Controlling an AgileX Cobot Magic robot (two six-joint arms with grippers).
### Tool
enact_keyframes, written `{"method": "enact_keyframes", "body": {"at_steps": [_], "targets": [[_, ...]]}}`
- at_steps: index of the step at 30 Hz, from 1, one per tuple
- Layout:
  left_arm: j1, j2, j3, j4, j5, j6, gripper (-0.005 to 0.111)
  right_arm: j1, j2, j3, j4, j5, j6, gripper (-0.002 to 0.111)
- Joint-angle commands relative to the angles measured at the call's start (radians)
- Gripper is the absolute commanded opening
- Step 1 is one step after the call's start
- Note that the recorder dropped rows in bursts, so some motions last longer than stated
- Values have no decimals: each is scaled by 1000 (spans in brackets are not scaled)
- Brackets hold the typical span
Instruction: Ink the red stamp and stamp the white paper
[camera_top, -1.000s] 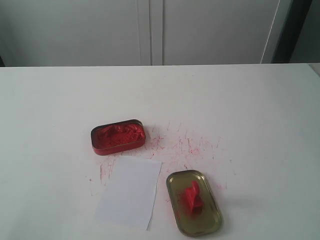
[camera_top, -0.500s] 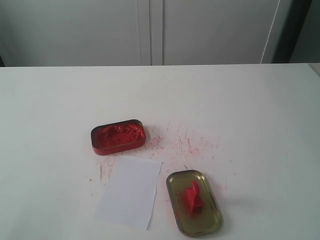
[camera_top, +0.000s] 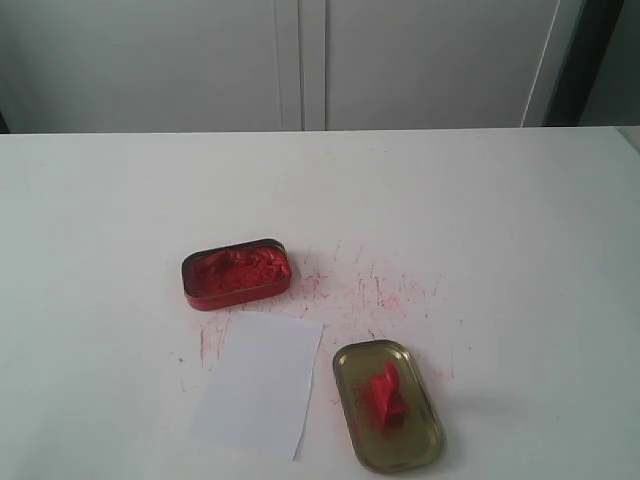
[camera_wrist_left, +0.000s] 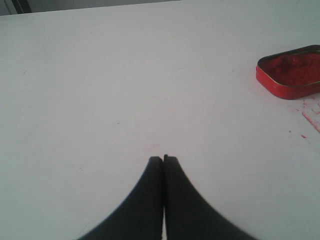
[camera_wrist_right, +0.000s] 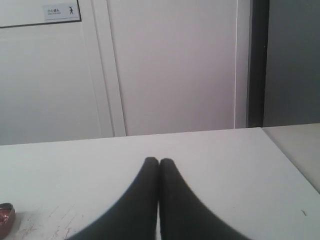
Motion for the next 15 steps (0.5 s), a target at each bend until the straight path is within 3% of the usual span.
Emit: {"method": "enact_keyframes", "body": {"at_steps": [1,15], "targets": [[1,-4,4,0,-1,-2,0,3,89,-68,-3,78,3,0],[1,-4,4,0,-1,-2,0,3,406,-276,28,316,3,0]]}}
